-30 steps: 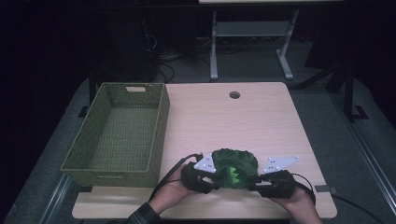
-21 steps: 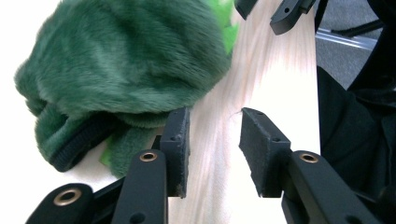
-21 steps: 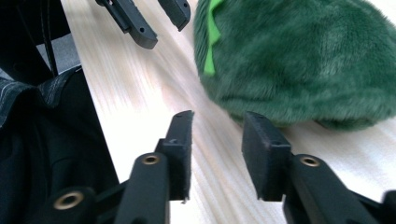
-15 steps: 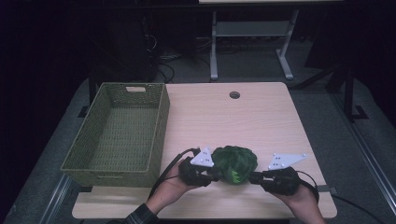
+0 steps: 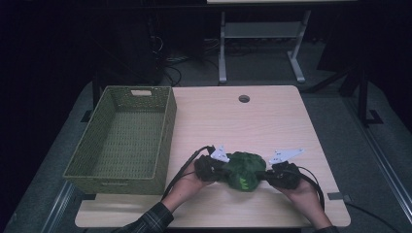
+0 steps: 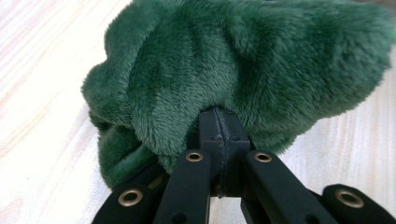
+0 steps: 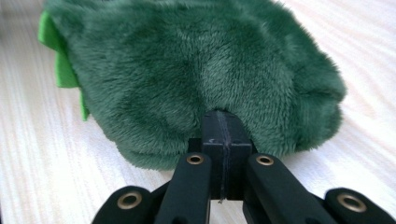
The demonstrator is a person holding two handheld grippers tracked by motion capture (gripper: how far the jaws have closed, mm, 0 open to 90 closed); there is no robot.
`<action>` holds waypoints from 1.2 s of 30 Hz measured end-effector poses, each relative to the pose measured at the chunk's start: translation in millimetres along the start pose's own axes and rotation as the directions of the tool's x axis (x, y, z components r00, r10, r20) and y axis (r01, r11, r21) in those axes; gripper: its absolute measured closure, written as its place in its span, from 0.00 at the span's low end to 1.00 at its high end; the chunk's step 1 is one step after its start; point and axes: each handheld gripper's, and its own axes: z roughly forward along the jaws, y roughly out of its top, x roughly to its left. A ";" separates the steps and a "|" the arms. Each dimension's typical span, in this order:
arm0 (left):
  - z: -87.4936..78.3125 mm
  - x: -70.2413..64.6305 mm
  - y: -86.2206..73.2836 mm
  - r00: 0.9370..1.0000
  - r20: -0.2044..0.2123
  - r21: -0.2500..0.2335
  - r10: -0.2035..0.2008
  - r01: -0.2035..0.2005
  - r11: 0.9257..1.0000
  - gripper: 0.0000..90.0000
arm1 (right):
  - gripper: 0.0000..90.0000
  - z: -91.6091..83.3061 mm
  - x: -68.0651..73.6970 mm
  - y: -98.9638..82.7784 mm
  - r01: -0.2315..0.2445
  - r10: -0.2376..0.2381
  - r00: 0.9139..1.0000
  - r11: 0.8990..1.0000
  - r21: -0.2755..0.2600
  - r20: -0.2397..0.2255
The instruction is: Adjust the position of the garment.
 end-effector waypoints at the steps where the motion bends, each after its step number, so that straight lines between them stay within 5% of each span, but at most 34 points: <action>1: 1.1 0.1 -0.5 1.000 0.000 0.008 0.005 -0.005 1.000 1.00 | 1.00 2.5 -0.4 0.0 0.007 -0.007 1.000 1.000 -0.001 -0.004; 11: 6.4 -2.1 -4.9 1.000 0.023 0.037 0.011 -0.011 0.999 1.00 | 1.00 15.0 -0.3 -8.2 0.010 -0.009 1.000 0.998 0.063 -0.009; 16: -7.3 -4.5 -6.2 0.999 0.035 0.024 0.018 -0.018 1.000 0.98 | 1.00 5.5 0.5 -8.4 0.014 -0.015 1.000 0.998 0.056 0.006; 25: -20.7 -30.9 -5.1 0.992 0.103 -0.009 0.077 -0.077 0.997 0.97 | 1.00 -36.2 -25.2 9.4 0.000 0.006 0.997 0.997 -0.080 0.071; 31: -5.6 -46.4 2.0 0.983 0.139 0.006 0.121 -0.123 0.992 0.98 | 1.00 -18.1 -40.8 38.2 -0.004 0.010 0.999 0.993 -0.116 0.048; 36: 4.9 -49.4 3.5 0.983 0.147 -0.023 0.113 -0.111 0.994 0.98 | 1.00 9.7 -47.2 55.0 0.008 -0.005 1.000 0.995 -0.096 0.024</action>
